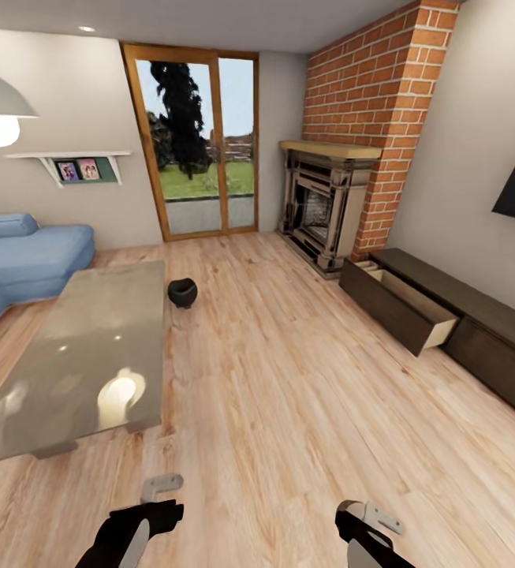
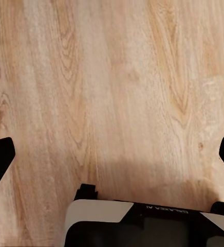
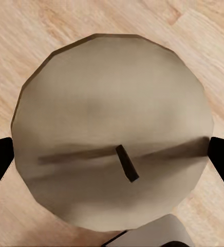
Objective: Place each of the two pumpkins and all three candles from the living room inside a cabinet in the living room (use any cabinet), then make sure every cabinet is closed, and position the cauldron so it is next to a table in the living room.
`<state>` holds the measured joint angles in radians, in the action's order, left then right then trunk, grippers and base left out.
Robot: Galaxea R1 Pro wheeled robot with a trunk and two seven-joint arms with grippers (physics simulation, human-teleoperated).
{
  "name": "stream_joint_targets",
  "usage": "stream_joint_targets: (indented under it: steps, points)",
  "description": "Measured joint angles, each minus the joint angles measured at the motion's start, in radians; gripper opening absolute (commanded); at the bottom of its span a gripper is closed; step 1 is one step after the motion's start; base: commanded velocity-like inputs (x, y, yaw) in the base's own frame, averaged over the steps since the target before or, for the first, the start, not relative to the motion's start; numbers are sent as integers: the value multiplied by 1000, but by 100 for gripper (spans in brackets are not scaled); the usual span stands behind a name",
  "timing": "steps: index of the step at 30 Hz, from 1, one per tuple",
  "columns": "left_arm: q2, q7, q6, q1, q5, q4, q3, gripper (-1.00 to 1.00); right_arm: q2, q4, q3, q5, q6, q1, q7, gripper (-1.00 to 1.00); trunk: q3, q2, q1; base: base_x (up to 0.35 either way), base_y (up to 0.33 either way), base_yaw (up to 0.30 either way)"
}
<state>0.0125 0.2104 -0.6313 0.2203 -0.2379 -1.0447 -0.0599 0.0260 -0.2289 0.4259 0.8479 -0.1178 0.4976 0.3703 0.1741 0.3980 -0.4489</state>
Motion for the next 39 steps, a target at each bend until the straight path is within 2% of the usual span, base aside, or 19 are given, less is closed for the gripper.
stream_joint_targets:
  steps: [39]
  points:
    - [-1, 0, 1, 0, 0, 1, 0, 100, 0, 1, 0, 0, -1, 0, -1, -100, 0, 0, 0, 308, -9, 0]
